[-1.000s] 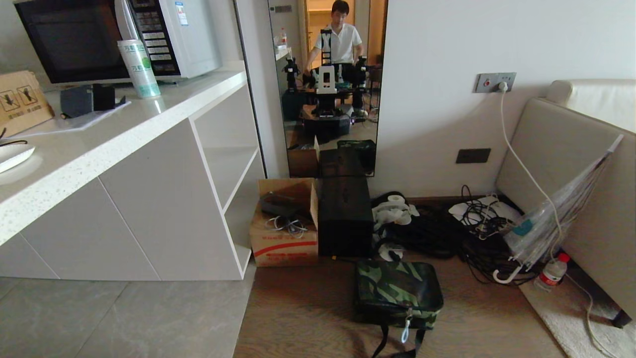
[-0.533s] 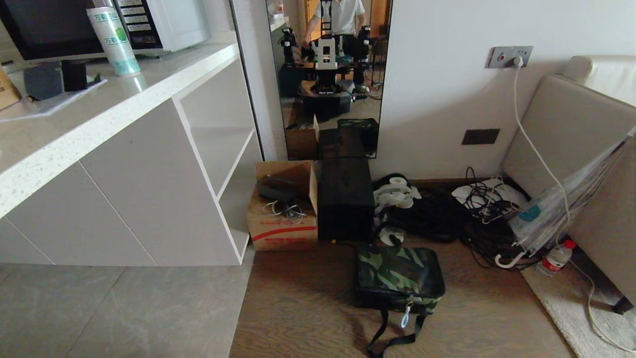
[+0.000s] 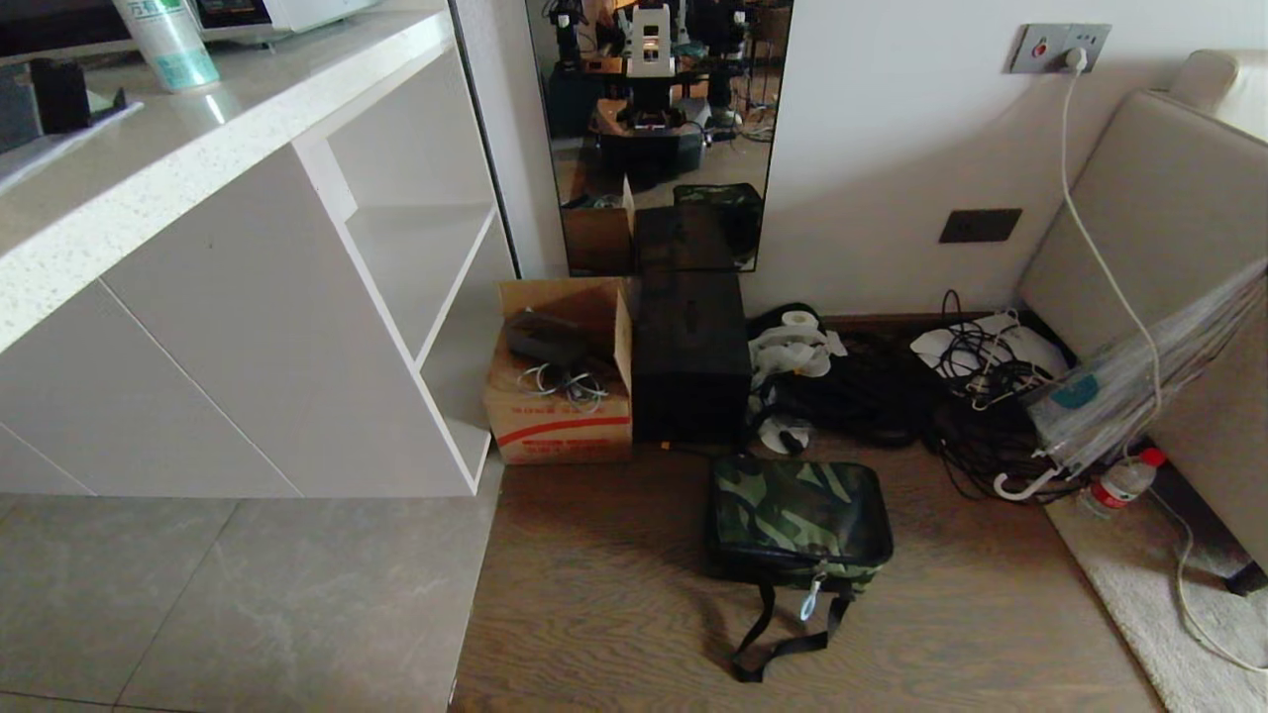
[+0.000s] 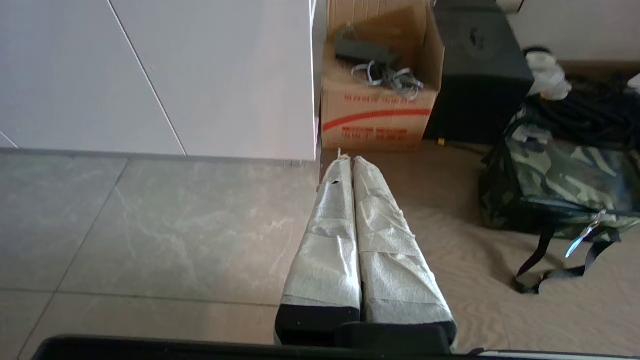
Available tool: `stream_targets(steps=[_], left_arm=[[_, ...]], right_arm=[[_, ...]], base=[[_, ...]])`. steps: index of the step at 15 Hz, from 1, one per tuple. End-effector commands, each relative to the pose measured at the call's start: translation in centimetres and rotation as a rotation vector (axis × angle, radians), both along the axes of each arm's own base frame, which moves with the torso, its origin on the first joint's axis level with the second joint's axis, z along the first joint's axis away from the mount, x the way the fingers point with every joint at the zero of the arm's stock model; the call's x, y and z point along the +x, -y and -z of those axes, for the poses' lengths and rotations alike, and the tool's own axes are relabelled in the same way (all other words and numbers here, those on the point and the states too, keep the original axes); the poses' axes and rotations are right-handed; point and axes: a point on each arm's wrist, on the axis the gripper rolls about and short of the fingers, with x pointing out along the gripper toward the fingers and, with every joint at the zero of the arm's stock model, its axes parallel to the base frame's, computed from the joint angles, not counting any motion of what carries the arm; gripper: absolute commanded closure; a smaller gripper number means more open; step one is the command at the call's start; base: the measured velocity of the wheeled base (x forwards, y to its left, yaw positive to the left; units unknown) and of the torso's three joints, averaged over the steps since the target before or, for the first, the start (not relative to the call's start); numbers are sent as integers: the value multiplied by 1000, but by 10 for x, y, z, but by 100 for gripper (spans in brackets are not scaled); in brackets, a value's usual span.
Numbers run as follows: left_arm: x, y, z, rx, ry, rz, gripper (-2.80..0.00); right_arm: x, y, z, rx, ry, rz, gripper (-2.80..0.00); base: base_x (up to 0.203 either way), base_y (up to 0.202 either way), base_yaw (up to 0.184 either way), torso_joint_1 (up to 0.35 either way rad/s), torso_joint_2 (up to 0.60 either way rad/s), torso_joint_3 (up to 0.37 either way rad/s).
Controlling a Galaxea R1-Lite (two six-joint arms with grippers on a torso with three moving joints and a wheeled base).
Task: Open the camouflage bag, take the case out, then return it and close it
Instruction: Open the top of the storage box
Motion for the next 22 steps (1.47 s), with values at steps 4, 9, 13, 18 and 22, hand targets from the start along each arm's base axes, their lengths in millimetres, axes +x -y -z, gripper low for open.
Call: stream_targets(steps=[4, 9, 13, 18, 22], left_arm=[[0, 0, 0, 0, -1, 0, 0], [0, 0, 0, 0, -1, 0, 0], [0, 0, 0, 0, -1, 0, 0], [0, 0, 0, 0, -1, 0, 0], [0, 0, 0, 0, -1, 0, 0]], right_arm=[[0, 0, 0, 0, -1, -1, 0], [0, 0, 0, 1, -1, -1, 0], [0, 0, 0, 0, -1, -1, 0], [0, 0, 0, 0, -1, -1, 0], [0, 0, 0, 0, -1, -1, 0]], base=[[0, 0, 0, 1, 6, -200], [0, 0, 0, 1, 3, -199], [0, 0, 0, 1, 5, -202], [0, 0, 0, 2, 0, -198], [0, 0, 0, 0, 7, -195]])
